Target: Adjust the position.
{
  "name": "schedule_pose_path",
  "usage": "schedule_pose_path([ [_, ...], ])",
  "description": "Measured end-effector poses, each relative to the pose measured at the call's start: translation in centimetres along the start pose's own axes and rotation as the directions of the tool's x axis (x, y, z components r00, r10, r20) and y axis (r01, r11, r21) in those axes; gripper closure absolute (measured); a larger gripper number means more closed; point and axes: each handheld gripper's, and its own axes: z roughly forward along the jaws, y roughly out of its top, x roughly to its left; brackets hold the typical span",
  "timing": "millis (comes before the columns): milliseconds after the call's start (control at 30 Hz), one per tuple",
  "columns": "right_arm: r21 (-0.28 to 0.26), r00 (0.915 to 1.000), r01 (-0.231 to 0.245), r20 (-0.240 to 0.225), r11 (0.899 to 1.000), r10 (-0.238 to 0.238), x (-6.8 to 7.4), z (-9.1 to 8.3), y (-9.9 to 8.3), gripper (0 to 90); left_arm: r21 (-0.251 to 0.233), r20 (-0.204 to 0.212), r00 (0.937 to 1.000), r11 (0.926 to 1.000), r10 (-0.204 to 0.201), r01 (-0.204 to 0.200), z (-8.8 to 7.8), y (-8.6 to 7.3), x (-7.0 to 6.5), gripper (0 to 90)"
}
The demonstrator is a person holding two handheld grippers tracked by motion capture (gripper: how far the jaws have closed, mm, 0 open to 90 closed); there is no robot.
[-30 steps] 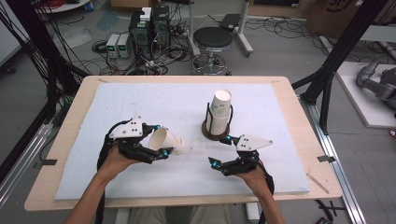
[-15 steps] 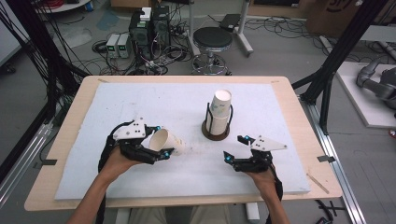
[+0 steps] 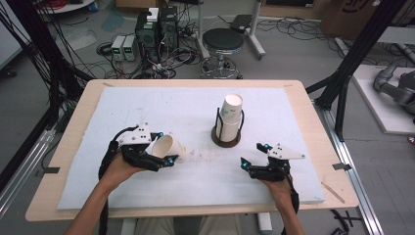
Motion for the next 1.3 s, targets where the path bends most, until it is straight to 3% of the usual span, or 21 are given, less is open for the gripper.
schedule_pose_path([
  [333, 0.02, 0.999, -0.02, 0.041, 1.0, 0.019, -0.3, 0.3, -0.6, 15.8, 0.045, -0.013, 0.9999, 0.999, 0.003, -0.002, -0.4, 0.0, 0.5, 29.4],
  [433, 0.001, 0.9985, -0.018, 0.052, 1.0, 0.018, -0.3, 0.2, -0.7, 15.8, 0.054, -0.015, 0.9999, 0.9985, 0.006, -0.005, -0.4, 0.1, 0.5, 29.4],
  [1300, -0.018, 0.9983, -0.029, 0.051, 0.999, 0.03, -0.3, -0.1, -0.9, 15.8, 0.071, -0.018, 0.9998, 0.9974, -0.008, 0.01, 0.0, 0.1, 1.2, 29.4],
])
